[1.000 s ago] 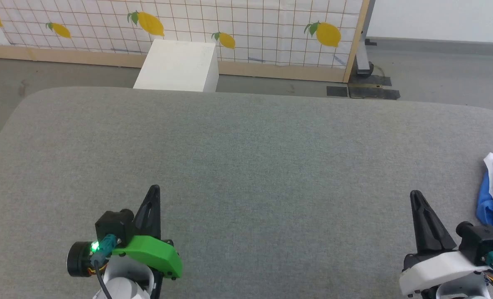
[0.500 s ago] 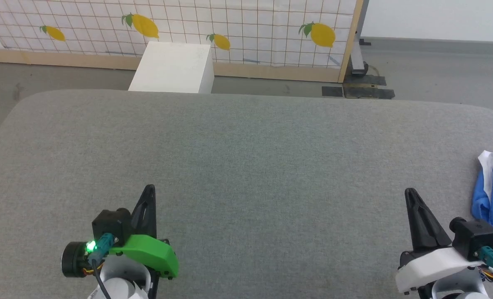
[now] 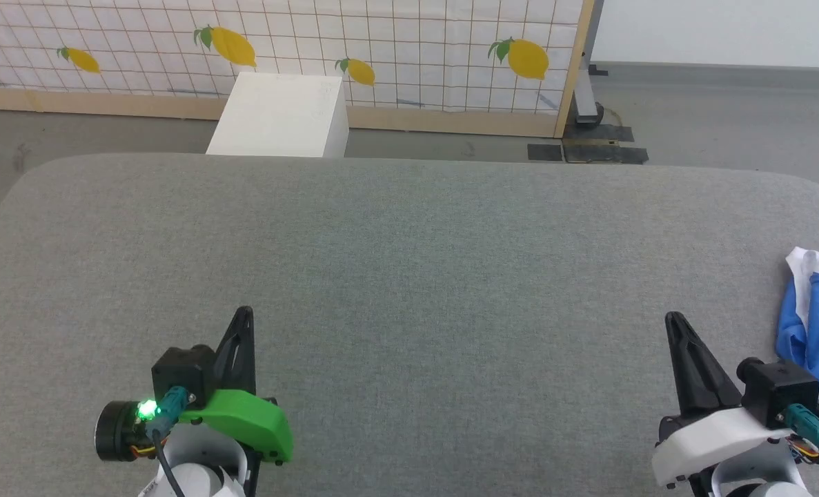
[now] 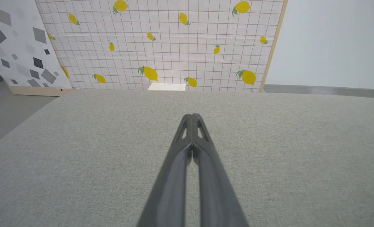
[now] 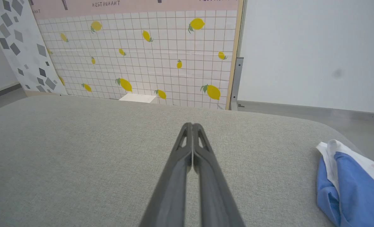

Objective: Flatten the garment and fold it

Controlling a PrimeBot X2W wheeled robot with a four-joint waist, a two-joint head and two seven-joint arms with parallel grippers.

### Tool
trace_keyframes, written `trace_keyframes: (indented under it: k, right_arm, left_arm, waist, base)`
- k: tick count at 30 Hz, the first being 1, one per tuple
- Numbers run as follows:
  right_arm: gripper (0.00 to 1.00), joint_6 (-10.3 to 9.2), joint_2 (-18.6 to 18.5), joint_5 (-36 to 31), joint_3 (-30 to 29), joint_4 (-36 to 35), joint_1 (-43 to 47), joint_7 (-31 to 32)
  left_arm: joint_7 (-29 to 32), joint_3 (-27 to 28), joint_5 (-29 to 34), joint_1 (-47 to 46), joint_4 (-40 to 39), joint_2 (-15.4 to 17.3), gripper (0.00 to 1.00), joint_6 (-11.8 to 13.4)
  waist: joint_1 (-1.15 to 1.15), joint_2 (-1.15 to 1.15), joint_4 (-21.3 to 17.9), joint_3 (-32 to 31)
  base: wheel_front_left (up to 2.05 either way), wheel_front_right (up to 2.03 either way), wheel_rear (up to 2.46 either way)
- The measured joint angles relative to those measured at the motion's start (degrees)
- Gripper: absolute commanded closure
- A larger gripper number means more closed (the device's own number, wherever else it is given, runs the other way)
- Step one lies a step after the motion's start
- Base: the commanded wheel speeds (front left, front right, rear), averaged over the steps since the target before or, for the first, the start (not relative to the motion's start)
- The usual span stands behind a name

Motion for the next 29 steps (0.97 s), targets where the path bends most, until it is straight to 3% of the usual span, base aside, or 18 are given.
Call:
trace_keyframes:
  k: [29]
  right_arm:
    - [1.0,0.0,0.0,-2.11,1.36,0.34,-1.29,2.2]
  left_arm:
    - [3.46,1.55,3.28,1.89,-3.97,-0.12,1.0,0.75]
  waist:
    - [0.0,0.0,-1.54,-0.22]
  base:
    - [0.0,0.0,0.0]
